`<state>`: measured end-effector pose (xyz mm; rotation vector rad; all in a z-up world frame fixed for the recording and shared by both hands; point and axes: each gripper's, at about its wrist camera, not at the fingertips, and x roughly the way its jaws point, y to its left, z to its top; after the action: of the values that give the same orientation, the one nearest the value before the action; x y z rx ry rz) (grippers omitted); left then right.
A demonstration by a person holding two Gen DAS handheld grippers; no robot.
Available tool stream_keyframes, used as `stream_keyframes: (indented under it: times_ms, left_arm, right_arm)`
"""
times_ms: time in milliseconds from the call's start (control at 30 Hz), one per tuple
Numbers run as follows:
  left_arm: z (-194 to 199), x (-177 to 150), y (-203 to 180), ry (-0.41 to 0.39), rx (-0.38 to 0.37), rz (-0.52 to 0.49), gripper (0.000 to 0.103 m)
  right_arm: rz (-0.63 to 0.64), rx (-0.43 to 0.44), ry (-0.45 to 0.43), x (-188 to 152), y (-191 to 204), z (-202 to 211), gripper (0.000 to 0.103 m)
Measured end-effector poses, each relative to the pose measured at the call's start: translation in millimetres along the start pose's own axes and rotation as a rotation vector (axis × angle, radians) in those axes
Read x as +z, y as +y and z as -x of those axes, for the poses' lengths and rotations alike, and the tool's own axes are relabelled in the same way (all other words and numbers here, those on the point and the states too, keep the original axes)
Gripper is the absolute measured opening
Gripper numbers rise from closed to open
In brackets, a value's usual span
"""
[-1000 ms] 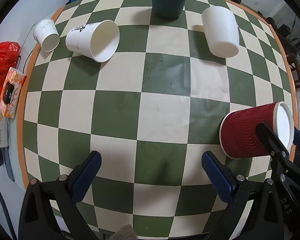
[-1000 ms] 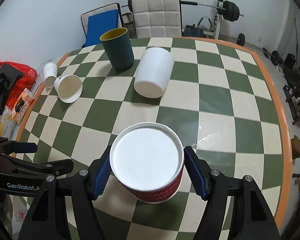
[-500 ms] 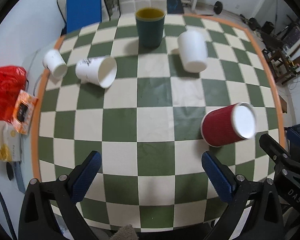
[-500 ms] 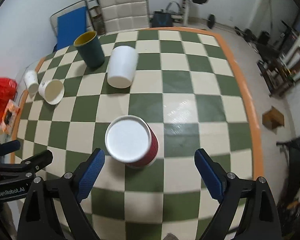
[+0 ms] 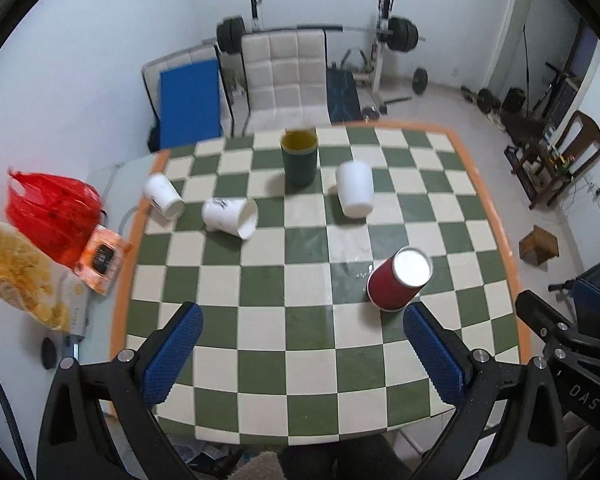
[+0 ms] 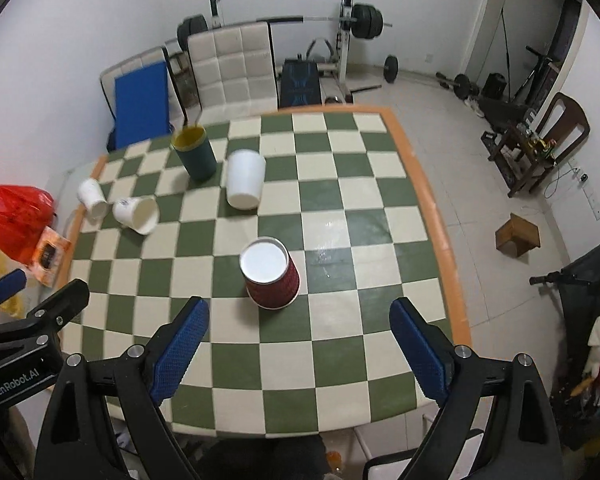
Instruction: Flip cup upside down
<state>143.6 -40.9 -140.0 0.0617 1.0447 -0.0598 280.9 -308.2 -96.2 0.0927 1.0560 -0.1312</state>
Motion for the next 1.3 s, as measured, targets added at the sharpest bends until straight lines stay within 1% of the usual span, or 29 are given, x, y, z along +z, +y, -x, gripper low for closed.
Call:
stream_keyframes:
  times_ms: [100, 200, 333, 500, 633, 833, 1000, 1167, 1300]
  left_arm:
    - [40, -1, -4, -0.05, -0.002, 0.01, 0.103]
    - [72, -4, -8, -0.088, -0.008, 0.017, 0.103]
    - [110, -10, -17, -0.119, -0.02, 0.021, 0.103]
    - [144, -18, -29, -0.147, -0.015, 0.015, 0.103]
    - [162, -24, -33, -0.165, -0.009, 0.03, 0.103]
    - [176, -27, -32, -0.184, 0.007, 0.052, 0.103]
    - [177, -30, -34, -0.167, 0.005, 0.057, 0.103]
    - [174, -34, -37, -0.148, 0.002, 0.056, 0.103]
    - [175, -35, -39, -0.144, 0.006, 0.054, 0.103]
  right_arm:
    - [0.002, 0.001, -0.034, -2, -5, 36, 0.094]
    - [0.009, 0.001, -0.074, -4, -13, 74, 0.098]
    - [0.02, -0.009, -0.133, -9, -23, 124, 0.098]
    - [0.036, -0.005, -0.184, -15, -34, 178, 0.099]
    - [0.035, 0.002, -0.21, -18, -41, 208, 0.099]
    - [0.041, 0.009, -0.223, -19, -47, 229, 0.099]
    - [0.038, 0.025, -0.205, -23, -48, 238, 0.099]
    - [0.042, 0.035, -0.188, -22, -51, 236, 0.099]
    - [0.051, 0.038, -0.183, -14, -51, 227, 0.099]
